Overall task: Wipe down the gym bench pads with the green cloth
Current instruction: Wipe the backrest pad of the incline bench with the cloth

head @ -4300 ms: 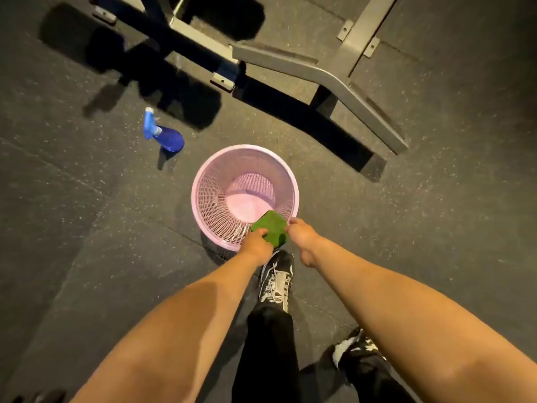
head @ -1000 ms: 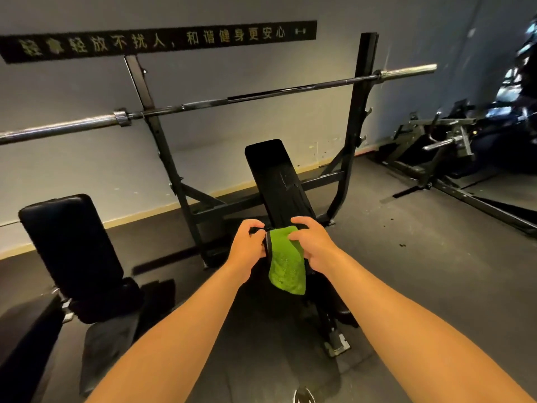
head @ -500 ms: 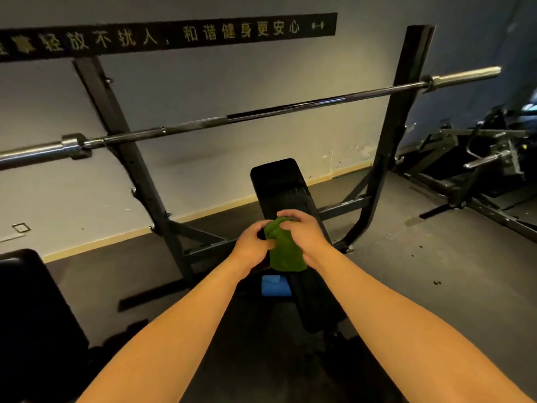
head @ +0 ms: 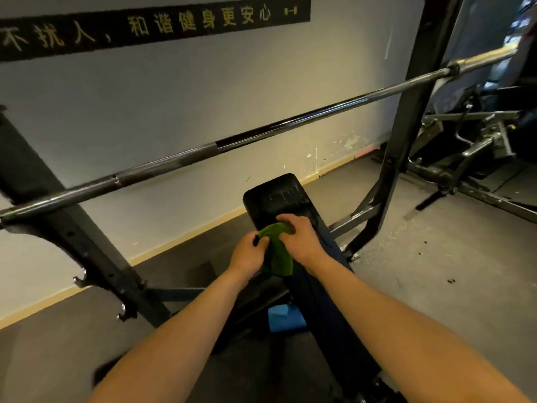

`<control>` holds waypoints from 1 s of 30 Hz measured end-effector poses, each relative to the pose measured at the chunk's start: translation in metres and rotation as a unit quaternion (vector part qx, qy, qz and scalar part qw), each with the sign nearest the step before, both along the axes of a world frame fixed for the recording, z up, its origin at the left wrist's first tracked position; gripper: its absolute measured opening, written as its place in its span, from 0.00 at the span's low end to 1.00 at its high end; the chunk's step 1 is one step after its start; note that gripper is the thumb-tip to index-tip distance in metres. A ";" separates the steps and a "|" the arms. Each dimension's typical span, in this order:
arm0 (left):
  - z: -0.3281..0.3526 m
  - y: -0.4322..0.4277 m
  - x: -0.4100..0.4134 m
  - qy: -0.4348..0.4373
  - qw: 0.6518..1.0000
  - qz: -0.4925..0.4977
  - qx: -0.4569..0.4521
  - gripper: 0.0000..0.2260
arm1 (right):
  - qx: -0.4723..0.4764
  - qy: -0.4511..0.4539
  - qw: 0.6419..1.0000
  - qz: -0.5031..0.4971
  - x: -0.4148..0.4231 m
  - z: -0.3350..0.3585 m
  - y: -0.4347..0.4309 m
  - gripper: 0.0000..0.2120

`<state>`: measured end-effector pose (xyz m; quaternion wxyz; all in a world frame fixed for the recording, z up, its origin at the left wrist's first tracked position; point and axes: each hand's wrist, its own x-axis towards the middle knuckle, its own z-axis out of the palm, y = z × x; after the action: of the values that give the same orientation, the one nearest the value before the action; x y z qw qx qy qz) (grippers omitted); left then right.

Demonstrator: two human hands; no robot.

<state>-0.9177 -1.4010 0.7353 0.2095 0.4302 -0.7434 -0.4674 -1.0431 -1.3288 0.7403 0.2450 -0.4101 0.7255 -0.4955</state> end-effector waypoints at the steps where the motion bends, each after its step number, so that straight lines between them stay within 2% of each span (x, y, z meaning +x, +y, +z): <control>1: -0.001 -0.013 -0.007 0.003 1.000 -0.002 0.005 0.07 | 0.011 0.000 1.000 0.002 -0.006 -0.004 -0.012 0.23; 4: -0.010 -0.051 -0.033 0.017 0.999 -0.010 0.035 0.09 | 0.033 -0.014 0.999 0.020 -0.025 -0.011 -0.046 0.24; 10: -0.042 -0.117 -0.087 0.051 0.997 -0.007 0.062 0.11 | 0.039 0.082 0.996 0.014 -0.078 -0.054 -0.123 0.10; 13: -0.067 -0.149 -0.114 0.044 0.998 0.001 0.043 0.14 | 0.017 0.122 0.992 -0.021 -0.108 -0.089 -0.163 0.14; 16: -0.103 -0.191 -0.141 0.026 0.999 0.000 0.038 0.16 | 0.016 0.157 0.984 -0.081 -0.141 -0.123 -0.201 0.13; 19: -0.132 -0.232 -0.161 -0.027 0.999 0.015 -0.008 0.18 | 0.002 0.190 0.978 -0.090 -0.164 -0.147 -0.236 0.15; 22: -0.161 -0.279 -0.180 -0.081 0.991 0.037 -0.102 0.21 | -0.008 0.204 0.976 -0.072 -0.176 -0.174 -0.279 0.15; 23: -0.170 -0.295 -0.185 -0.078 0.986 0.040 -0.140 0.22 | -0.018 0.216 0.974 -0.060 -0.180 -0.187 -0.297 0.16; 25: -0.188 -0.322 -0.194 -0.077 0.974 0.053 -0.205 0.22 | -0.019 0.266 0.963 0.026 -0.182 -0.204 -0.325 0.21; 26: -0.197 -0.331 -0.198 -0.089 0.967 0.069 -0.227 0.22 | -0.011 0.318 0.947 0.040 -0.182 -0.215 -0.337 0.22; 28: -0.213 -0.338 -0.206 -0.102 0.959 0.096 -0.247 0.24 | -0.028 0.354 0.933 0.063 -0.186 -0.231 -0.349 0.23; 30: -0.232 -0.338 -0.212 -0.063 0.951 0.115 -0.279 0.24 | -0.081 0.384 0.918 0.056 -0.193 -0.240 -0.354 0.22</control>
<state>-1.1297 -1.7391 0.5033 0.3264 0.4661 -0.8011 -0.1856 -1.2360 -1.6831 0.5007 -0.0591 -0.6277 0.6969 -0.3419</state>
